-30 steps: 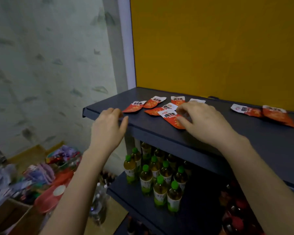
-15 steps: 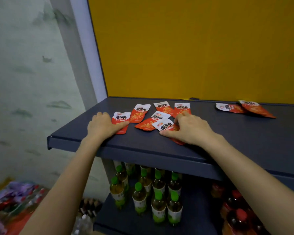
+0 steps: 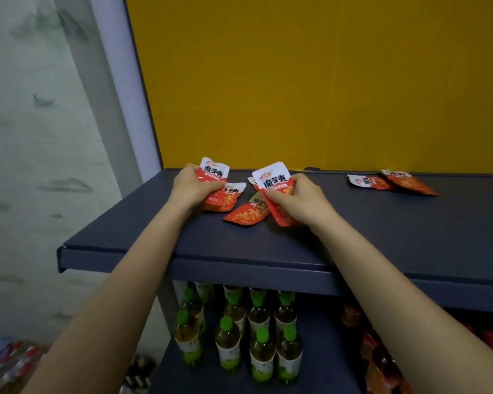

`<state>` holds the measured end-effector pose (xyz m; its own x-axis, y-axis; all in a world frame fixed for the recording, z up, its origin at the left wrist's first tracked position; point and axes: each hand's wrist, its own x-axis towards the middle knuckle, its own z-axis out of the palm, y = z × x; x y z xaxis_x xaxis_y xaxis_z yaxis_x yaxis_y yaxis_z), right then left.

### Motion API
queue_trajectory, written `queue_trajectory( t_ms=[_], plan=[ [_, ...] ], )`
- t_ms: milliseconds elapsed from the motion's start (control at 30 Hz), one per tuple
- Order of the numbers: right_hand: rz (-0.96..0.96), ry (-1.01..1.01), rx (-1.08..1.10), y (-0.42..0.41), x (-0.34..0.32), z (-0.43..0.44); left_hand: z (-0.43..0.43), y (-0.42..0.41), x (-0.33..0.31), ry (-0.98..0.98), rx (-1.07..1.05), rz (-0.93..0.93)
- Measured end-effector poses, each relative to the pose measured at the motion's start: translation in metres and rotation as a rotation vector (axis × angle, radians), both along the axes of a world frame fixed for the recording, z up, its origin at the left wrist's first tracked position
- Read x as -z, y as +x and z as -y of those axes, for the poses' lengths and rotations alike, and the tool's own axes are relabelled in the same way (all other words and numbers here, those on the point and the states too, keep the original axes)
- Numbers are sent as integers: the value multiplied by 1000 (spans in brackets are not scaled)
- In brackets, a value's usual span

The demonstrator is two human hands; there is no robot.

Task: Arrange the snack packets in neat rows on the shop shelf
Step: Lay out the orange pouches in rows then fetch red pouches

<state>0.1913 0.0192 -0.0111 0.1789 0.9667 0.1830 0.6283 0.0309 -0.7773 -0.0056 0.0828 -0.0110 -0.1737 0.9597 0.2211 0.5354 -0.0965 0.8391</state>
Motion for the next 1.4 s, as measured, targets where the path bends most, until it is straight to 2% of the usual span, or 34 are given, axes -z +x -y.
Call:
queue_trajectory(
  t_ms=[100,200,300,467,667,833,933,1133,1267,1400],
  plan=[
    [-7,-8,58,-21,3,-12,-18,13,10,-75,20,-185],
    [180,-57,103,-36,18,-17,-25,14,16,-153,-17,-436],
    [315,-63,154,-41,26,-18,-23,15,15,-152,-50,-483],
    [333,-59,141,-40,24,-15,-20,17,12,-205,80,-233],
    [16,-2,73,-35,19,-11,-10,9,13,-164,103,68],
    [-116,-55,56,-29,16,-10,-3,1,13,-121,149,200],
    [-243,-51,-33,-24,16,-8,0,-4,11,-80,135,261],
    [-371,63,-105,-11,13,-5,2,-7,8,-146,151,484],
    [-415,124,-42,18,11,0,5,4,6,-178,172,631],
    [-477,146,35,54,12,14,17,32,2,-167,268,690]
  ],
)
